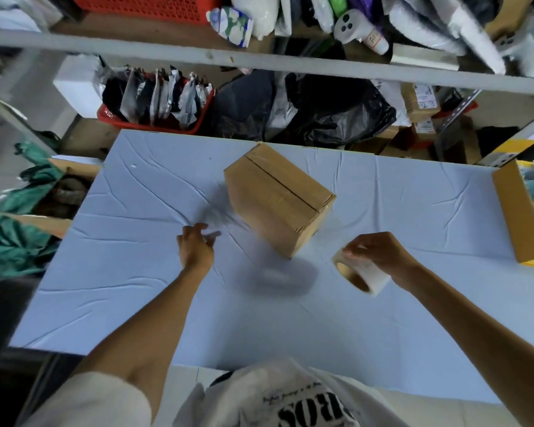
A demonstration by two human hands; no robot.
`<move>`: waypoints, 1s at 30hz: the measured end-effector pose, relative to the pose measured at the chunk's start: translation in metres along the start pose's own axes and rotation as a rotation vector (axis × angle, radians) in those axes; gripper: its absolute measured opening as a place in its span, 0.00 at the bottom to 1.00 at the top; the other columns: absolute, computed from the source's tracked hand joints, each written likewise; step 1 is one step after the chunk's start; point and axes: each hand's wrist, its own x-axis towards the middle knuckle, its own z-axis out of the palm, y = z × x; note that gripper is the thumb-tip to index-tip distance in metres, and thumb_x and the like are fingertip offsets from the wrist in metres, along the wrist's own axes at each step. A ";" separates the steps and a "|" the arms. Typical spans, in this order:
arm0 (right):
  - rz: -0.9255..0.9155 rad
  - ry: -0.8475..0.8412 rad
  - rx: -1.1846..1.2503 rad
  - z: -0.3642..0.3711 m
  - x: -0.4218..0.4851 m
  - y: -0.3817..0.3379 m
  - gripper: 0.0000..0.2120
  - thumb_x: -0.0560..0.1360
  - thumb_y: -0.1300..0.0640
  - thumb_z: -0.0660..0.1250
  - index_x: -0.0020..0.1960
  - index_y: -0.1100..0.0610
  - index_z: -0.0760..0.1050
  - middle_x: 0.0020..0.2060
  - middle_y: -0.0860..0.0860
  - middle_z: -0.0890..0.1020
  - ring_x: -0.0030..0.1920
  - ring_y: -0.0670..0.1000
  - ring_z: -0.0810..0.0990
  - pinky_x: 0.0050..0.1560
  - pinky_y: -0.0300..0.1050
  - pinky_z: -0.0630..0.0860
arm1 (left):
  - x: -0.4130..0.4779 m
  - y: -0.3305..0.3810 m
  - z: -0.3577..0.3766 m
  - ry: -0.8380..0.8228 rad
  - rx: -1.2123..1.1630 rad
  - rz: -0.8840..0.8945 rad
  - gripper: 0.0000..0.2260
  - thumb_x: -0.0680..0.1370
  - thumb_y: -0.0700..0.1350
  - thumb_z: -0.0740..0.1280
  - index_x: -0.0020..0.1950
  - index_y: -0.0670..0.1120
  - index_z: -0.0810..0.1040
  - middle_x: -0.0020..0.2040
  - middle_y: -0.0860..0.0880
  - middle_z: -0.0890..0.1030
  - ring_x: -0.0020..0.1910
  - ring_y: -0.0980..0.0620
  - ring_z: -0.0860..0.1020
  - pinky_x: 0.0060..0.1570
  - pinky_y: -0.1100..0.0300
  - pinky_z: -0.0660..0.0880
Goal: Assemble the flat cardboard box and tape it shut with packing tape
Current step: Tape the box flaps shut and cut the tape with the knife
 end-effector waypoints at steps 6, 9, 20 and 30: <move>-0.012 -0.005 0.010 -0.003 0.001 -0.004 0.03 0.68 0.64 0.75 0.37 0.59 0.82 0.29 0.51 0.78 0.33 0.46 0.73 0.36 0.39 0.66 | -0.004 -0.021 0.012 -0.089 0.167 0.007 0.03 0.77 0.39 0.65 0.46 0.39 0.75 0.52 0.36 0.74 0.54 0.37 0.71 0.52 0.46 0.71; -0.033 -0.013 0.019 -0.006 0.003 -0.005 0.04 0.68 0.65 0.75 0.36 0.58 0.82 0.27 0.47 0.80 0.29 0.42 0.75 0.31 0.33 0.68 | -0.015 -0.010 0.009 -0.147 0.118 0.125 0.03 0.77 0.37 0.65 0.43 0.39 0.73 0.46 0.36 0.74 0.47 0.37 0.74 0.45 0.48 0.70; 0.031 -0.001 0.026 -0.008 -0.007 0.003 0.14 0.71 0.53 0.73 0.27 0.49 0.80 0.23 0.40 0.77 0.25 0.36 0.74 0.24 0.26 0.64 | -0.112 0.116 -0.031 -0.227 -0.245 0.679 0.06 0.76 0.44 0.69 0.40 0.47 0.75 0.45 0.53 0.72 0.43 0.59 0.70 0.44 0.74 0.66; 0.021 0.012 0.005 -0.001 -0.016 0.005 0.17 0.72 0.48 0.72 0.25 0.47 0.77 0.21 0.43 0.72 0.26 0.43 0.70 0.30 0.37 0.64 | -0.113 0.183 -0.028 -0.243 0.029 0.747 0.05 0.77 0.40 0.67 0.43 0.40 0.76 0.59 0.45 0.74 0.64 0.45 0.70 0.61 0.56 0.67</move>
